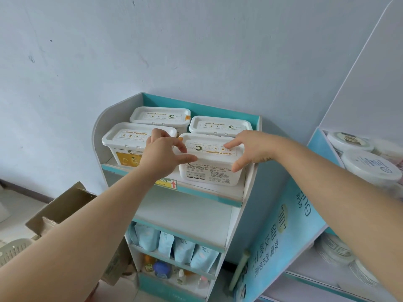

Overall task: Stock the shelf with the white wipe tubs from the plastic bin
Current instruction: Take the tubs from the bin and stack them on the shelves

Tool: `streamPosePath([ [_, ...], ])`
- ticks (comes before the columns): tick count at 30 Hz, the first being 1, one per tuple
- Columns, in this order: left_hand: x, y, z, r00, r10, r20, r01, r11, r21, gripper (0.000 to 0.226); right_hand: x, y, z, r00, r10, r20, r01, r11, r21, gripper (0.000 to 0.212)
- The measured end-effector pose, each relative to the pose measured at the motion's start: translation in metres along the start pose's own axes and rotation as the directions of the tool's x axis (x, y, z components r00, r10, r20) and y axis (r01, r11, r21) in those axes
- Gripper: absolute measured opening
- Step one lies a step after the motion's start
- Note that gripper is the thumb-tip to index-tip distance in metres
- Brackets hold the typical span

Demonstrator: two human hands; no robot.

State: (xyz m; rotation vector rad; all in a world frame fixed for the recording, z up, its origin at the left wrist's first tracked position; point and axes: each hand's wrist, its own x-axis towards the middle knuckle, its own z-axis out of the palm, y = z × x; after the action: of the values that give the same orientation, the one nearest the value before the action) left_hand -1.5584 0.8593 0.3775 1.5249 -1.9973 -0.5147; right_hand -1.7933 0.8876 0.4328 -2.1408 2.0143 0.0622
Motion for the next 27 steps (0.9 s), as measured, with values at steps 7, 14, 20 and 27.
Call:
streamPosePath([
  [7,-0.013,0.005,0.005,0.992,0.095,-0.086,-0.085,0.990,0.114,0.047,-0.022,0.001,0.012,0.982,0.013,-0.186,-0.009,1.000,0.022,0.073],
  [14,-0.056,0.041,-0.006,0.884,0.461,-0.075,-0.433,0.870,0.237,0.040,-0.119,-0.003,0.014,0.901,0.077,-0.428,-0.050,0.996,0.075,0.057],
  [20,-0.113,0.085,0.040,0.712,0.701,0.044,-0.702,0.707,0.084,0.035,-0.236,0.019,0.061,0.828,0.312,-0.466,-0.260,0.950,0.173,0.052],
  [27,-0.197,0.146,0.135,0.540,0.806,0.242,-0.805,0.578,-0.129,0.035,-0.382,0.066,0.127,0.687,0.645,-0.334,-0.573,0.764,0.297,0.048],
])
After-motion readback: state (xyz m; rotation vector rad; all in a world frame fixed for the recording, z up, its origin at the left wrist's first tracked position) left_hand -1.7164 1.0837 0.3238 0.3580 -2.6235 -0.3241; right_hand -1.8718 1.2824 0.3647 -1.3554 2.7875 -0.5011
